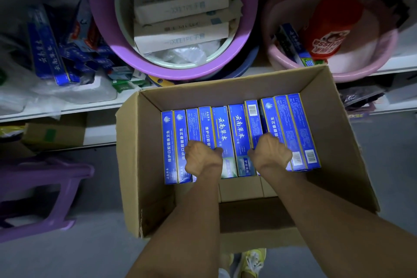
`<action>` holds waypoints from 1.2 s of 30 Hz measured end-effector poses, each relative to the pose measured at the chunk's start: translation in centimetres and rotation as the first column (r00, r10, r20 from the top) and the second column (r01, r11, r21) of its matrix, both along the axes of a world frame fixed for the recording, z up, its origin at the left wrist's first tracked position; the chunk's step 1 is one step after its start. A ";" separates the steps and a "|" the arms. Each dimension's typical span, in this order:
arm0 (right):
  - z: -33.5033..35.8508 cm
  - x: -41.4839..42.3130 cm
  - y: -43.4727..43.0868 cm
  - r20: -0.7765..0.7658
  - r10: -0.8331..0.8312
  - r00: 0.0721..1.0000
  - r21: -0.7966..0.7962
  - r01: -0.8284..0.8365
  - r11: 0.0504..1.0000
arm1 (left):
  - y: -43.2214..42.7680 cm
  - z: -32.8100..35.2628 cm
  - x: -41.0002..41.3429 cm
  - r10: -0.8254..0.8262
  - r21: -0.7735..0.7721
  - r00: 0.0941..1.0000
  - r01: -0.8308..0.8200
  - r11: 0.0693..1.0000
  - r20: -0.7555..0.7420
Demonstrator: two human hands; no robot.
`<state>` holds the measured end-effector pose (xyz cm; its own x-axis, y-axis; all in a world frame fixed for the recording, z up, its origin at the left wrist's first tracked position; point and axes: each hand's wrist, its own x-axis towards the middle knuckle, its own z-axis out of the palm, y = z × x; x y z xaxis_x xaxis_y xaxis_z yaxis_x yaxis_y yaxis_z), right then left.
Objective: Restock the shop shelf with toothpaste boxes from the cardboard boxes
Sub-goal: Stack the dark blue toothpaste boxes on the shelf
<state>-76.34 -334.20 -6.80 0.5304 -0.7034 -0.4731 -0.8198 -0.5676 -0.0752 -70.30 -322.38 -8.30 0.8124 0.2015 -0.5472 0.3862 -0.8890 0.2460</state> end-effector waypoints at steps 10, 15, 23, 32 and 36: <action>4.1 -2.6 -3.8 0.227 -0.499 0.836 0.463 0.358 0.811 | 0.9 4.2 -0.7 0.279 -0.408 0.947 -0.320 0.855 -0.157; 9.0 -4.2 -4.5 0.241 -0.621 0.745 0.684 0.324 0.654 | 1.2 8.4 -2.8 0.376 -0.580 0.838 -0.545 0.605 -0.395; 17.9 -5.9 -4.5 0.298 -0.510 0.807 0.824 0.052 0.564 | 2.2 16.6 -5.1 0.408 -0.768 0.778 -0.595 0.238 -0.477; 29.0 -4.5 -3.6 0.435 -0.375 0.818 0.811 -0.176 0.558 | 4.1 26.6 -3.7 0.470 -0.901 0.793 -0.433 -0.014 -0.388; 33.2 -3.7 -4.1 0.505 -0.264 0.822 0.754 -0.272 0.598 | 6.1 30.2 -2.8 0.444 -0.983 0.888 -0.168 0.070 -0.120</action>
<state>-80.02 -338.25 26.37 0.8640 -0.2027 -0.4608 -0.4817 -0.0666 -0.8738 -73.08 -316.25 21.95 0.9219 -0.1142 -0.3702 0.3867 0.3291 0.8615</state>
